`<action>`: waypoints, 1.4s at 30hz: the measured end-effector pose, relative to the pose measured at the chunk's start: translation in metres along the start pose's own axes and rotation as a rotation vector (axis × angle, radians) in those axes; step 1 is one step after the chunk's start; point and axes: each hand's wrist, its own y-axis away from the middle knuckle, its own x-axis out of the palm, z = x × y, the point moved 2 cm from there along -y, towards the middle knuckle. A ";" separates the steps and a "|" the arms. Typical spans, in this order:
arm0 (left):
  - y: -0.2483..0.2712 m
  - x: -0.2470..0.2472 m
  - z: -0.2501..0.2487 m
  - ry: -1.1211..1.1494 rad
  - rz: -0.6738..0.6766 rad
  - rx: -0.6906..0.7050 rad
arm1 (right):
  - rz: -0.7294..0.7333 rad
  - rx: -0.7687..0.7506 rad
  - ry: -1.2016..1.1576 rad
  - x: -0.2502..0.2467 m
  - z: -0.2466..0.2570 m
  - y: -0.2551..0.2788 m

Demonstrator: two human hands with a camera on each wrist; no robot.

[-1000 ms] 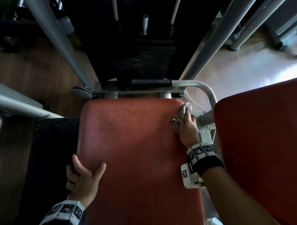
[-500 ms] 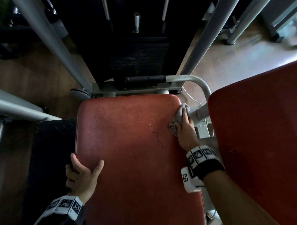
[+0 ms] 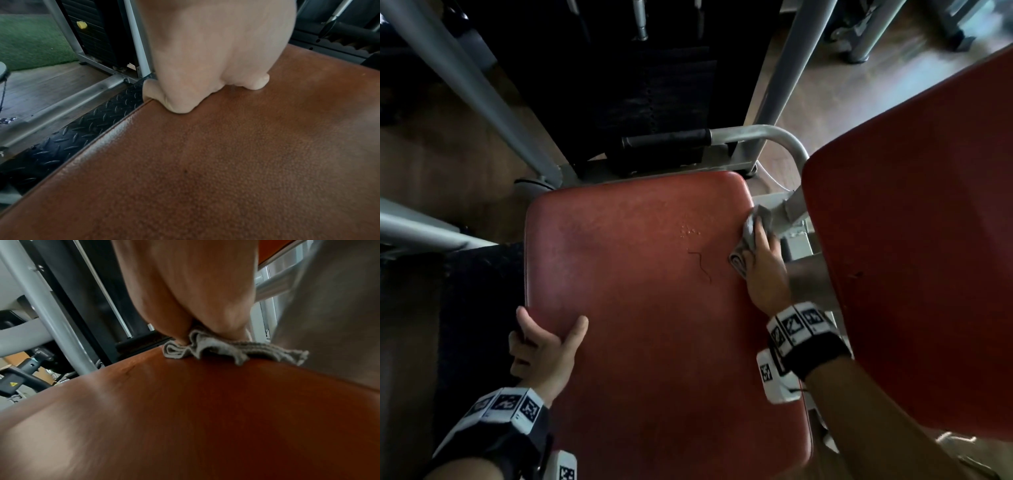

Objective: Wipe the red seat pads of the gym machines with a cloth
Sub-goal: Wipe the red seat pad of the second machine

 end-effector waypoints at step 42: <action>-0.001 -0.003 0.003 -0.064 0.043 0.069 | 0.194 0.149 0.110 -0.027 -0.016 0.079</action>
